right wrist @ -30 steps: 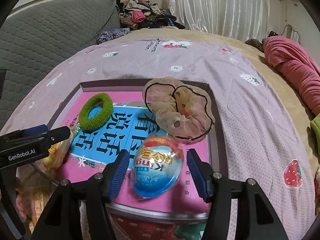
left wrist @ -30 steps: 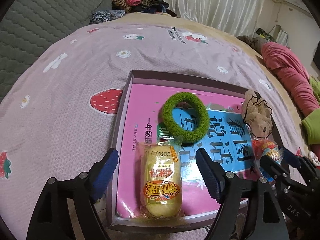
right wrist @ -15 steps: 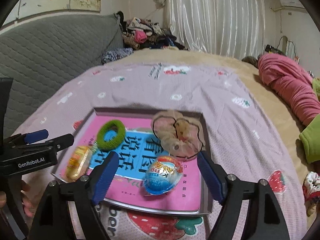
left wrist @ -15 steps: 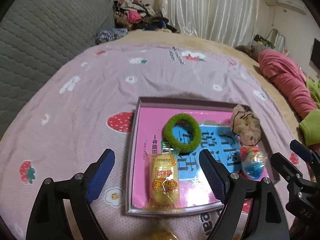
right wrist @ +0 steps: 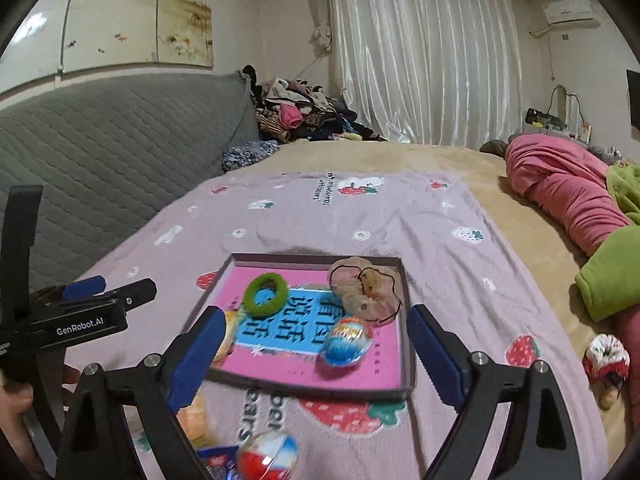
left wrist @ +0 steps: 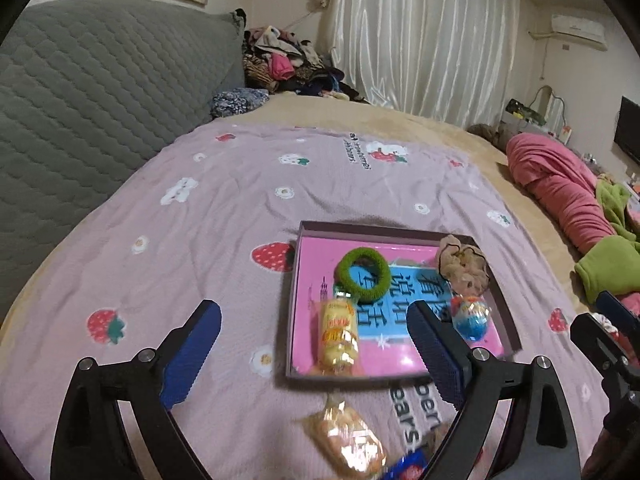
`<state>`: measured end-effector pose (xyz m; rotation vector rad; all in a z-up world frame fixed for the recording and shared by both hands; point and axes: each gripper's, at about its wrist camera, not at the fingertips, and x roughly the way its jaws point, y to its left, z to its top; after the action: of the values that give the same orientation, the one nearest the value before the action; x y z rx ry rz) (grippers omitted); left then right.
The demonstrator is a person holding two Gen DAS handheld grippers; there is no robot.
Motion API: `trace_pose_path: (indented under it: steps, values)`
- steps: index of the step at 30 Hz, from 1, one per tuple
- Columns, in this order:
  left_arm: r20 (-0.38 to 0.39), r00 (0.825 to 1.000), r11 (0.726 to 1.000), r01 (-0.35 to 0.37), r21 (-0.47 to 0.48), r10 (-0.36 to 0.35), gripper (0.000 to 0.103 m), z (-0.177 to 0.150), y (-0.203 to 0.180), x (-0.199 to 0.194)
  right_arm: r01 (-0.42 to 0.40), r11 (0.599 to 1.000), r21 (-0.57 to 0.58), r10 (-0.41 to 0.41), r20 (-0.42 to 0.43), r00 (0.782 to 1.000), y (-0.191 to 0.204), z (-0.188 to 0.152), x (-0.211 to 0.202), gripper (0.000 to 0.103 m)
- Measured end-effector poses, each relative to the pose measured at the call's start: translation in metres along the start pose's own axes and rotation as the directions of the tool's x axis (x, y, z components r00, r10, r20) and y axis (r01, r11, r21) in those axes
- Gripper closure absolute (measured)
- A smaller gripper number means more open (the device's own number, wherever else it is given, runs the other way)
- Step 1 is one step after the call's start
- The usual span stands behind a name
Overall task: Organize objects
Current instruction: 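Withdraw both open tools from the tray back toward the remaining snacks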
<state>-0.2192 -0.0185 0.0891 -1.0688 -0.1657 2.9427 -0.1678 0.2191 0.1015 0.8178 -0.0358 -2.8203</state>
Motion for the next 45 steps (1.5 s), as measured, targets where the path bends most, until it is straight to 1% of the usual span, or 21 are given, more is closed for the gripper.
trace_pose_path:
  steps: [3,9,15,21,34,38,45]
  values:
    - [0.008,1.000,1.000,-0.016,0.011,0.016,0.009,-0.011,0.002,-0.021,0.002,1.000,-0.023,-0.002,-0.010,1.000,0.007,-0.005,-0.015,0.011]
    - [-0.014,0.999,0.998,-0.038,0.046,0.039,0.009,-0.031,0.002,-0.057,0.000,0.999,-0.046,-0.001,-0.012,1.000,0.021,-0.011,-0.050,0.011]
    - [0.003,1.000,0.998,-0.031,0.050,0.031,0.009,-0.037,0.002,-0.093,0.004,0.998,-0.065,-0.004,0.005,1.000,0.033,-0.011,-0.086,0.011]
    - [0.011,1.000,0.998,-0.028,0.051,0.027,0.009,-0.044,0.004,-0.121,0.015,0.996,-0.085,-0.014,0.016,1.000,0.041,-0.012,-0.112,0.010]
    - [-0.008,1.000,0.996,-0.030,0.081,0.031,0.009,-0.074,0.008,-0.149,0.036,0.993,-0.109,-0.036,0.008,0.999,0.053,-0.033,-0.150,0.009]
    - [-0.018,0.999,0.995,-0.033,0.091,0.035,0.009,-0.084,0.008,-0.152,0.036,0.993,-0.116,-0.036,0.009,0.999,0.058,-0.040,-0.162,0.009]
    - [-0.033,0.999,0.993,-0.025,0.117,0.029,0.009,-0.098,0.006,-0.155,0.039,0.990,-0.138,-0.039,0.006,0.999,0.067,-0.054,-0.173,0.009]
